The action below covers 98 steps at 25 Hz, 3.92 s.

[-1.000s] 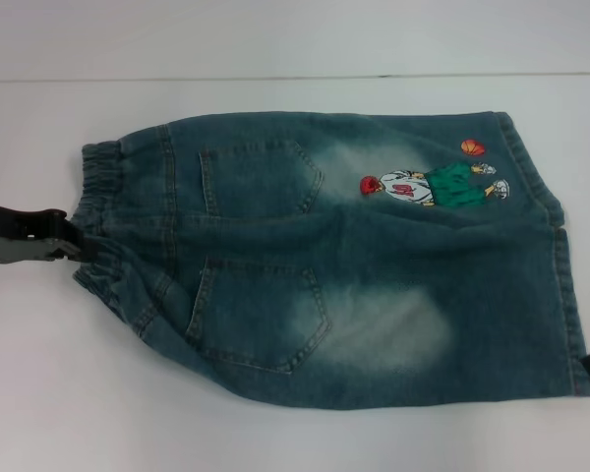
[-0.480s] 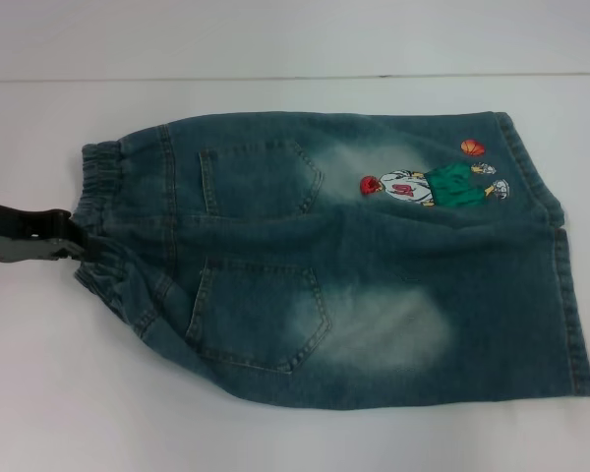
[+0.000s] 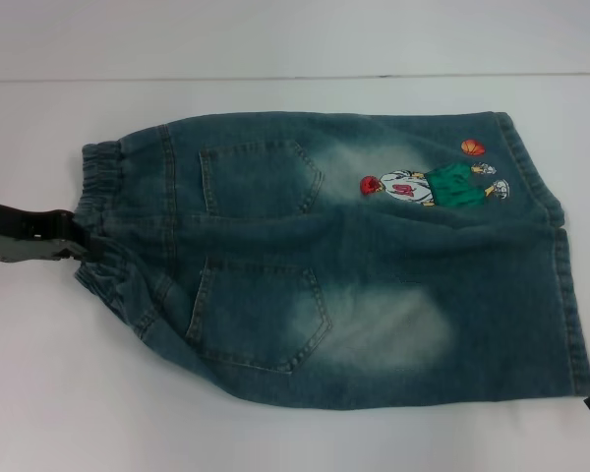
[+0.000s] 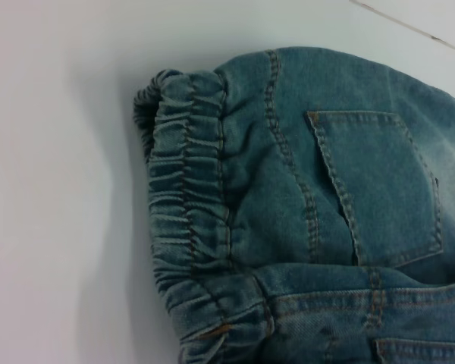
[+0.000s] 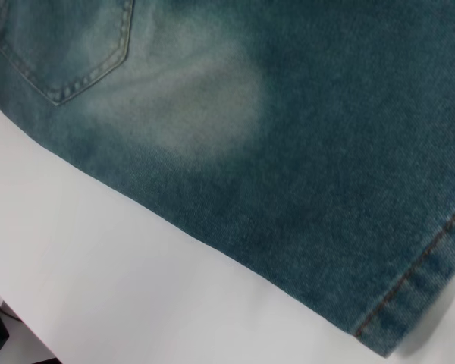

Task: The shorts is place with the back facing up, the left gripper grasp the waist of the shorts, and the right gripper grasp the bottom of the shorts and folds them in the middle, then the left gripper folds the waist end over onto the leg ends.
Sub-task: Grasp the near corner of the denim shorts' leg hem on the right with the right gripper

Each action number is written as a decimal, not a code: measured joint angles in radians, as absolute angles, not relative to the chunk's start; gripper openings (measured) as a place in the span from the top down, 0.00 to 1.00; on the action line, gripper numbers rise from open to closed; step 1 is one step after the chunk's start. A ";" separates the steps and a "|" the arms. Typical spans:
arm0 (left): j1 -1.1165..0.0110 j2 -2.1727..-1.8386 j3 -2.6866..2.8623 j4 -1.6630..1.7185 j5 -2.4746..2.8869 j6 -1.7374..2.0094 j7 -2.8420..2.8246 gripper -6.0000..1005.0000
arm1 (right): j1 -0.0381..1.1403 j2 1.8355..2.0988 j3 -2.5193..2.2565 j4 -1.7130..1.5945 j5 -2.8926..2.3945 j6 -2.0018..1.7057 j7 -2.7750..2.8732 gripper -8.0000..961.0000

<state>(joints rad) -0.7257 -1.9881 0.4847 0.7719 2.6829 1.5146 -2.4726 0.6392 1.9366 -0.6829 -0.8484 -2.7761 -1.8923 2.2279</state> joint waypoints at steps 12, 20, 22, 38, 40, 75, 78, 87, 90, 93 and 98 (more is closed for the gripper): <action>-0.731 -1.987 0.485 0.773 2.683 1.516 -2.472 0.94 | 0.649 1.942 -0.730 -0.836 -2.777 -1.840 2.219 0.09; -0.739 -1.981 0.486 0.775 2.683 1.527 -2.474 0.94 | 0.664 1.942 -0.752 -0.793 -2.776 -1.831 2.207 0.10; -0.740 -1.980 0.486 0.777 2.683 1.527 -2.474 0.94 | 0.667 1.943 -0.757 -0.791 -2.776 -1.827 2.206 0.10; -0.740 -1.983 0.487 0.779 2.683 1.521 -2.469 0.94 | 0.684 1.929 -0.774 -0.750 -2.777 -1.803 2.194 0.11; -0.740 -1.983 0.487 0.779 2.683 1.521 -2.469 0.94 | 0.684 1.927 -0.775 -0.750 -2.777 -1.803 2.194 0.11; -0.739 -1.992 0.488 0.781 2.683 1.517 -2.450 0.94 | 0.724 1.943 -0.782 -0.727 -2.749 -1.761 2.155 0.13; -0.739 -1.993 0.488 0.780 2.683 1.517 -2.449 0.94 | 0.724 1.946 -0.786 -0.727 -2.749 -1.758 2.150 0.13; -0.740 -1.993 0.488 0.777 2.677 1.517 -2.448 0.94 | 0.731 1.971 -0.805 -0.727 -2.755 -1.758 2.126 0.14; -0.740 -1.993 0.488 0.777 2.676 1.517 -2.448 0.94 | 0.731 1.971 -0.808 -0.727 -2.755 -1.753 2.117 0.14; -0.740 -1.993 0.488 0.777 2.676 1.517 -2.448 0.94 | 0.730 1.968 -0.809 -0.727 -2.754 -1.753 2.108 0.22; -0.741 -1.993 0.488 0.778 2.675 1.517 -2.448 0.94 | 0.731 1.968 -0.810 -0.727 -2.755 -1.753 2.095 0.51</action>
